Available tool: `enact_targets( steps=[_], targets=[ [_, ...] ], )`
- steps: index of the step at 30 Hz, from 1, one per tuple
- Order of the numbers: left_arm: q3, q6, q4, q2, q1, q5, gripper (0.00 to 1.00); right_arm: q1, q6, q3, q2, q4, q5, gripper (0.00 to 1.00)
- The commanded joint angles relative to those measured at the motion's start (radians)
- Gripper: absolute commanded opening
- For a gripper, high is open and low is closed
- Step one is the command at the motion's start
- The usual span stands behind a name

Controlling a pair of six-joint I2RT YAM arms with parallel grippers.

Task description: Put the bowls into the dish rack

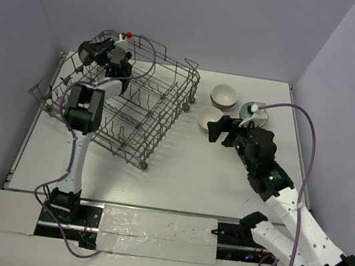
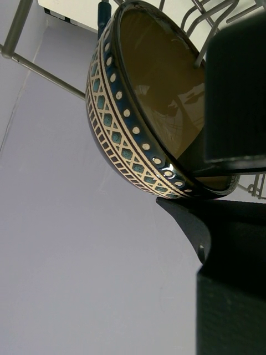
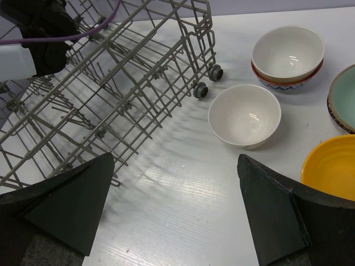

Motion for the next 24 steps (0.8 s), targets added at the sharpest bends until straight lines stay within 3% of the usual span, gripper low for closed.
enact_targets(
  steps=[1,17,24],
  targets=[
    [0.056,0.029,0.19,-0.088,0.017,0.005,0.0,-0.001,0.001,-0.001,-0.004,0.045,-0.004,1.0],
    [-0.113,0.224,0.587,-0.053,-0.001,0.239,0.0,-0.001,0.001,-0.009,-0.009,0.052,0.002,1.0],
    [-0.121,0.25,0.617,-0.071,-0.01,0.27,0.0,0.0,0.002,-0.013,-0.01,0.056,-0.004,1.0]
  ],
)
